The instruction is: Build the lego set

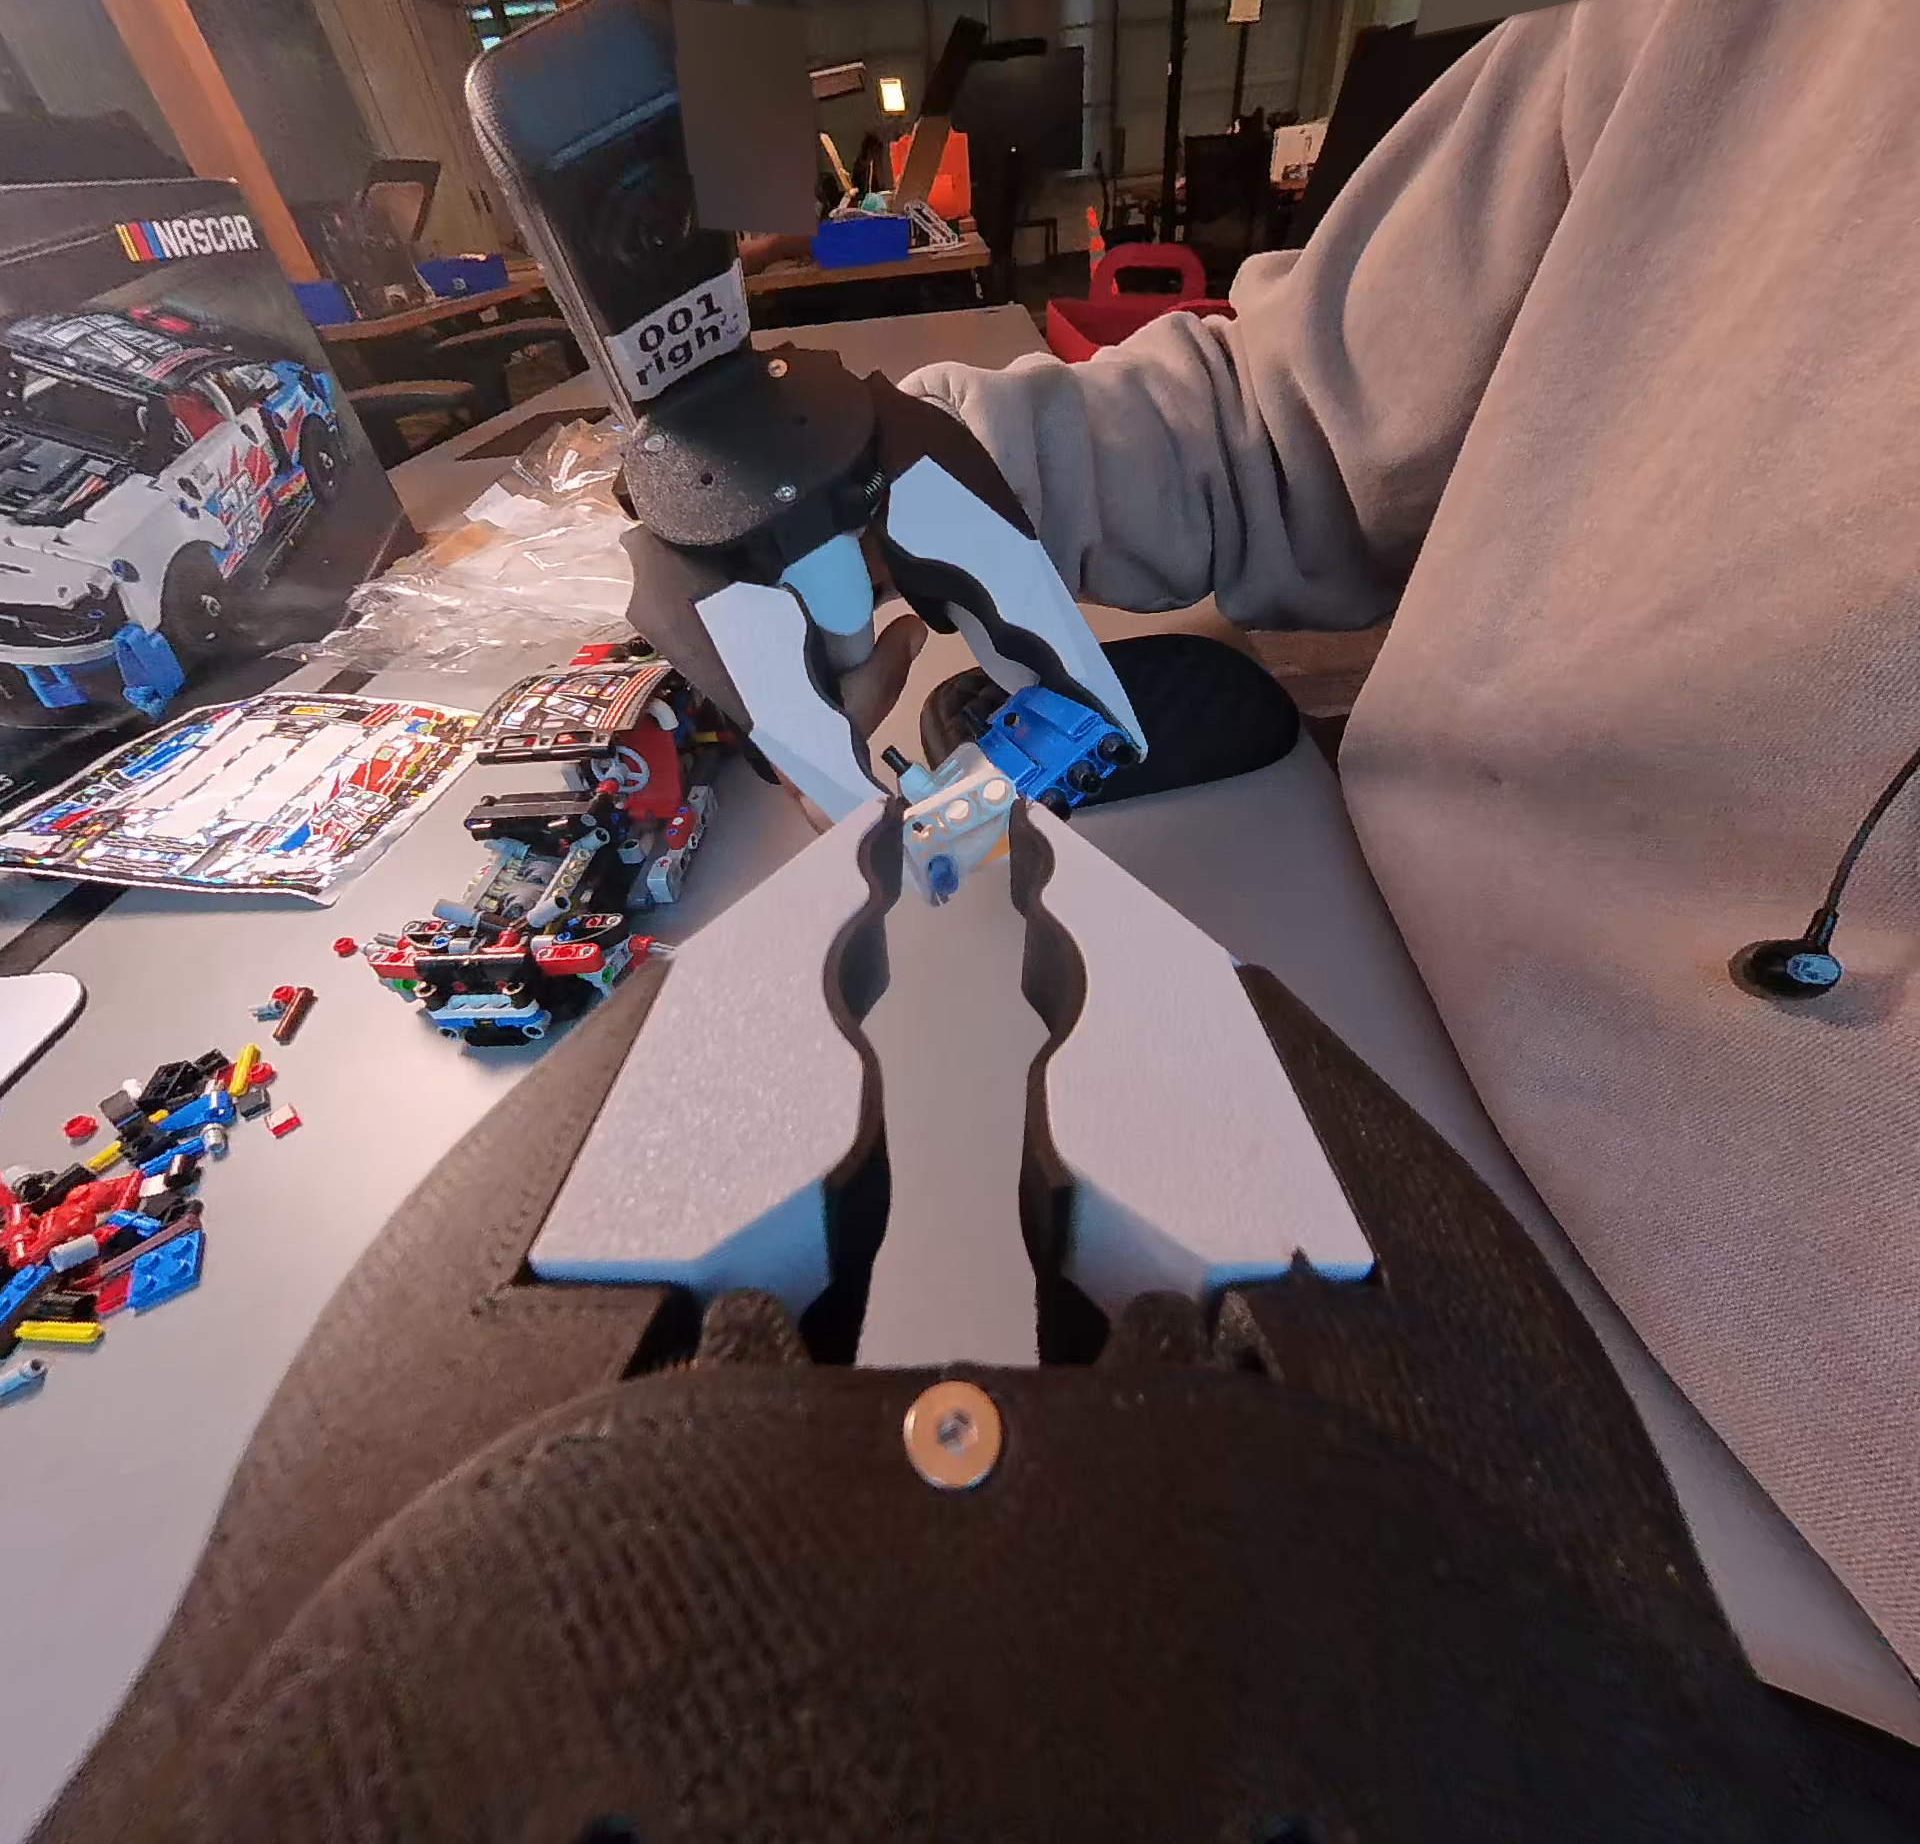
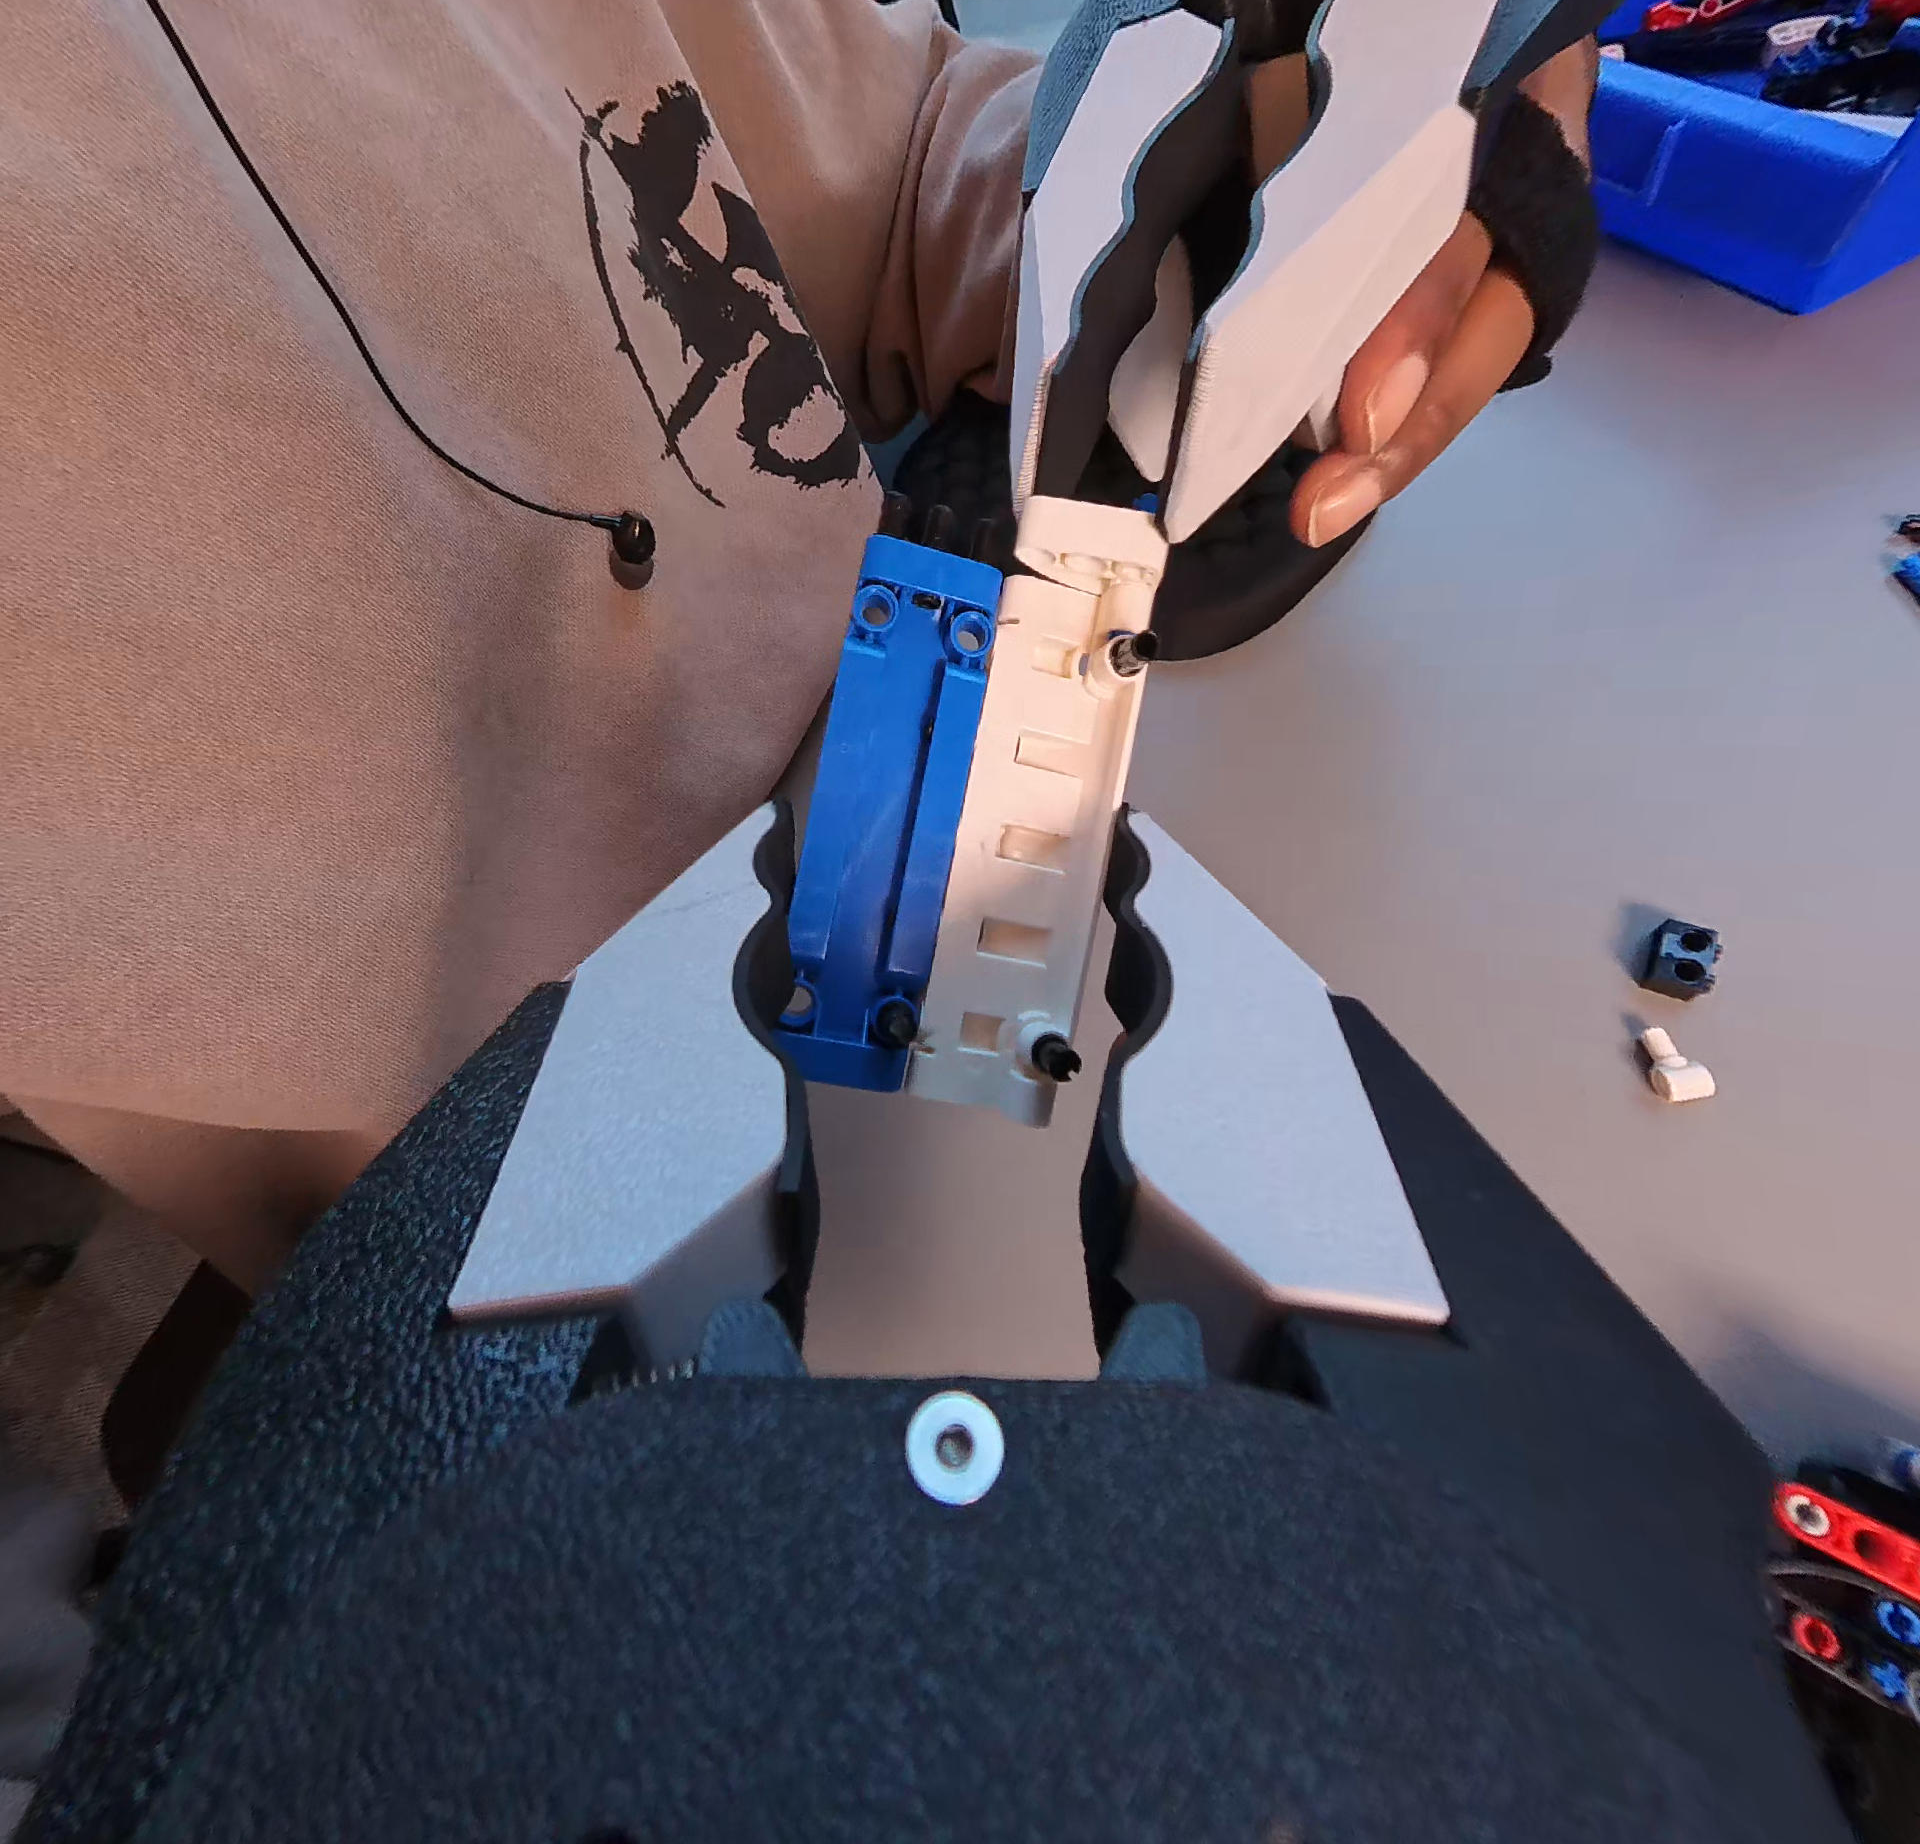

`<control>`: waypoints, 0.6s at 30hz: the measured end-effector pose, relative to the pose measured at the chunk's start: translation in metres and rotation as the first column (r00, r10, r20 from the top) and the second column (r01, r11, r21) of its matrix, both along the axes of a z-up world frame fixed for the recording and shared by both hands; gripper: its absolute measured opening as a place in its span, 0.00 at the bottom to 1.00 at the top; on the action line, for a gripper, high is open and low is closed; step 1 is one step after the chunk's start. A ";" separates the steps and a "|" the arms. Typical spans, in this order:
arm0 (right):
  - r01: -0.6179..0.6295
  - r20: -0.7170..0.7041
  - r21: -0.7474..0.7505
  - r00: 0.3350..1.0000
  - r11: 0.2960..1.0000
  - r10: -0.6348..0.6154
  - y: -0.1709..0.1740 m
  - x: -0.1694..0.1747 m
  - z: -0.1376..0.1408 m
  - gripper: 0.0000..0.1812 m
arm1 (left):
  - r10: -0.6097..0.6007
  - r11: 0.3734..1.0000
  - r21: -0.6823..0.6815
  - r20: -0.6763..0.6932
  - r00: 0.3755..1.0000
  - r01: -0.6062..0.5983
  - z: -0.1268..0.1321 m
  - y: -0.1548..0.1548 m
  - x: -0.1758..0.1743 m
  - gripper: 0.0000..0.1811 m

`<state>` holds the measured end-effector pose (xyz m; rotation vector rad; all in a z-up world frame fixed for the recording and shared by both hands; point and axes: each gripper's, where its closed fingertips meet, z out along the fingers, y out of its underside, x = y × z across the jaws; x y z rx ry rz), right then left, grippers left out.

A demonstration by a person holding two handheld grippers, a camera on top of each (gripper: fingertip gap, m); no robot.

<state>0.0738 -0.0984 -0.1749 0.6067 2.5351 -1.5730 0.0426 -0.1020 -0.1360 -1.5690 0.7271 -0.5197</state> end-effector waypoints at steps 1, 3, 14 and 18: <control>-0.002 -0.001 0.000 1.000 1.000 0.002 0.000 0.000 0.000 0.32 | 0.001 1.000 -0.003 0.001 1.000 -0.001 0.000 0.000 0.000 0.10; -0.004 0.000 -0.014 1.000 1.000 0.004 -0.001 -0.001 0.001 0.32 | 0.008 1.000 0.001 0.015 1.000 -0.008 0.002 0.001 -0.001 0.09; 0.000 -0.025 -0.217 1.000 0.976 -0.005 0.003 -0.012 0.024 0.32 | 0.055 0.992 0.098 0.222 0.974 -0.078 0.034 0.001 -0.023 0.13; 0.009 -0.029 -0.217 0.999 0.976 -0.016 0.005 -0.013 0.023 0.32 | 0.063 0.992 0.097 0.219 0.974 -0.086 0.033 0.002 -0.025 0.13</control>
